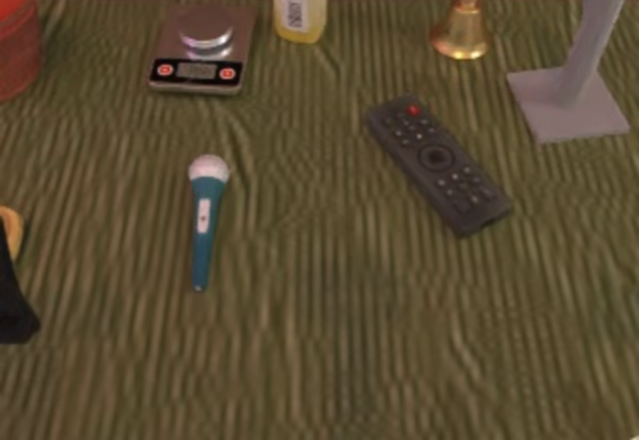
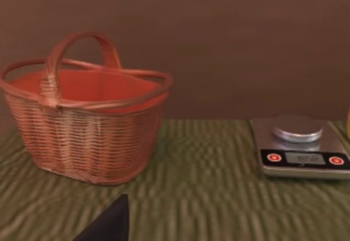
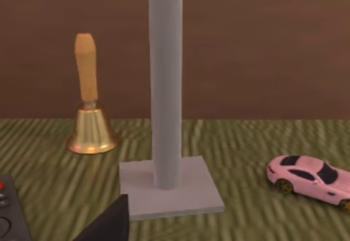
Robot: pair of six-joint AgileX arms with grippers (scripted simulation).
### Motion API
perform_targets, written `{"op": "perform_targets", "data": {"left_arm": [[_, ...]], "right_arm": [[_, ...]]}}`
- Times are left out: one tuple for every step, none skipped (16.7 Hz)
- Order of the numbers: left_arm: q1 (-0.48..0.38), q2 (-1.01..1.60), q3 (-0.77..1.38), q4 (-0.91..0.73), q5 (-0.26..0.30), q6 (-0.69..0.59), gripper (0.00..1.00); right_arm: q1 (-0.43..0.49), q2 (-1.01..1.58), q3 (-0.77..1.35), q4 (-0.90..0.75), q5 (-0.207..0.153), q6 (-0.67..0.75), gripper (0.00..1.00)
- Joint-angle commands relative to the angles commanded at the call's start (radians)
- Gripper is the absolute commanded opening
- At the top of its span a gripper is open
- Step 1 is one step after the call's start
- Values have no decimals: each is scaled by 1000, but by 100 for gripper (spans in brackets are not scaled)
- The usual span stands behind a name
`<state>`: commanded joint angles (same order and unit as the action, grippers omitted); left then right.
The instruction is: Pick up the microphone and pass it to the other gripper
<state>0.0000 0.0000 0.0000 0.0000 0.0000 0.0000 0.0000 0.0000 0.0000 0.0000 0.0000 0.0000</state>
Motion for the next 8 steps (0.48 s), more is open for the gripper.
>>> {"op": "perform_targets", "data": {"left_arm": [[0, 0, 0, 0, 0, 0, 100], [0, 0, 0, 0, 0, 0, 100], [-4, 10, 10, -7, 0, -3, 100], [-11, 31, 30, -21, 1, -9, 100], [-21, 62, 59, -41, 0, -17, 100], [-33, 104, 97, -67, 0, -29, 100], [-47, 157, 143, -98, -1, -42, 100], [-64, 220, 194, -134, -3, -58, 100]], "right_arm": [[0, 0, 0, 0, 0, 0, 100], [0, 0, 0, 0, 0, 0, 100], [0, 0, 0, 0, 0, 0, 100], [0, 0, 0, 0, 0, 0, 100], [0, 0, 0, 0, 0, 0, 100], [0, 0, 0, 0, 0, 0, 100], [0, 0, 0, 0, 0, 0, 100], [0, 0, 0, 0, 0, 0, 100]]}}
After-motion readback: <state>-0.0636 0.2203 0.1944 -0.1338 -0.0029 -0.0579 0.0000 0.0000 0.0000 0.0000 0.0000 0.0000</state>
